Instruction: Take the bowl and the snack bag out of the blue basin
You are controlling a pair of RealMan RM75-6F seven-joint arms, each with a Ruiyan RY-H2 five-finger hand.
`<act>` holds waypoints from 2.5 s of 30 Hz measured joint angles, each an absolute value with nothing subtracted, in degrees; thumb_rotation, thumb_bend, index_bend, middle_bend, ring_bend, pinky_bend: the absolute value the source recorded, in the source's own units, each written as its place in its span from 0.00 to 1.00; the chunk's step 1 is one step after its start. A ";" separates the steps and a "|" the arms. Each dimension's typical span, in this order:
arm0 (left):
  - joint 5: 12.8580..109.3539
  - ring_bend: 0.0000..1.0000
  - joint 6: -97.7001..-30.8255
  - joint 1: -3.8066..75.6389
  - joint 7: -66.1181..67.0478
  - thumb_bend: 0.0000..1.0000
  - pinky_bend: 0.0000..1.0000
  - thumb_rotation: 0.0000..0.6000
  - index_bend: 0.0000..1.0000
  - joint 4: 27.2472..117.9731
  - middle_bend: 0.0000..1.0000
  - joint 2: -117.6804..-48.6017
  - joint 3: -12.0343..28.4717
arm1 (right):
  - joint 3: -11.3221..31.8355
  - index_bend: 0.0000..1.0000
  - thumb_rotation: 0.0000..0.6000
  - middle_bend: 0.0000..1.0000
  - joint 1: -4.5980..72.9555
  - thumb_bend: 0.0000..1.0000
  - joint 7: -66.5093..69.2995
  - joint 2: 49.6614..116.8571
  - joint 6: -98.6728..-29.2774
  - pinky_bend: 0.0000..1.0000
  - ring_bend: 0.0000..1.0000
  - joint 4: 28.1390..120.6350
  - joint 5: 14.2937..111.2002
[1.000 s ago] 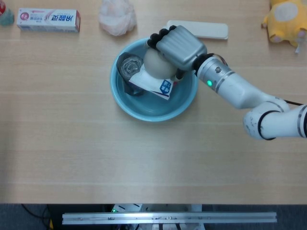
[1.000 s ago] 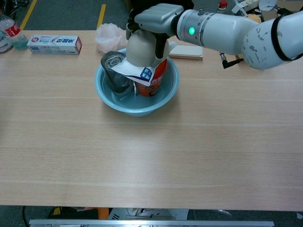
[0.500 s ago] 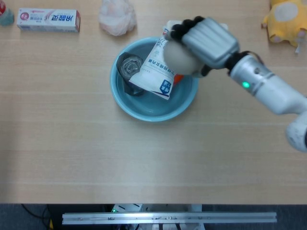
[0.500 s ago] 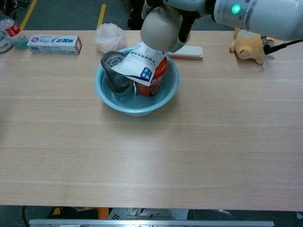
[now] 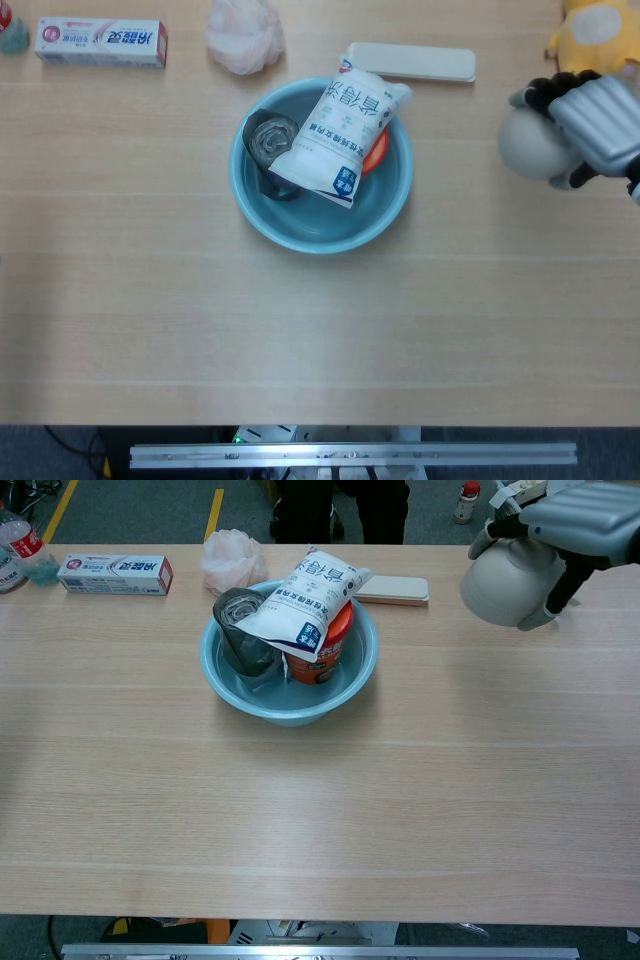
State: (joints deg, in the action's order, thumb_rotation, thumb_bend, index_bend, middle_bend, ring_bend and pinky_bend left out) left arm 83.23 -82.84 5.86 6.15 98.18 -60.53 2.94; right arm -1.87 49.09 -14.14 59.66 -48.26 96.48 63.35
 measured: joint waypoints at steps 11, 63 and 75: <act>83.03 0.21 -83.81 5.00 7.13 0.26 0.25 1.00 0.25 99.39 0.22 -59.84 2.43 | -0.56 0.31 1.00 0.34 51.38 0.09 -15.79 76.80 -39.59 0.42 0.30 78.86 59.99; 82.17 0.21 -85.74 2.99 6.94 0.26 0.24 1.00 0.25 100.10 0.22 -59.14 2.08 | 11.28 0.00 1.00 0.09 62.14 0.01 -15.14 71.31 -33.69 0.17 0.04 88.73 63.93; 80.92 0.21 -86.29 1.89 5.69 0.26 0.24 1.00 0.25 99.14 0.22 -58.95 2.11 | 8.22 0.00 1.00 0.09 70.49 0.01 -21.93 81.36 -28.95 0.17 0.04 77.56 54.54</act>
State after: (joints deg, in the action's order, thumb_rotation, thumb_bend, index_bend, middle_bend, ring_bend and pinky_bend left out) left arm 80.92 -86.29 1.89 5.69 99.14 -58.95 2.11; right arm 8.22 70.49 -21.93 81.36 -28.95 77.56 54.54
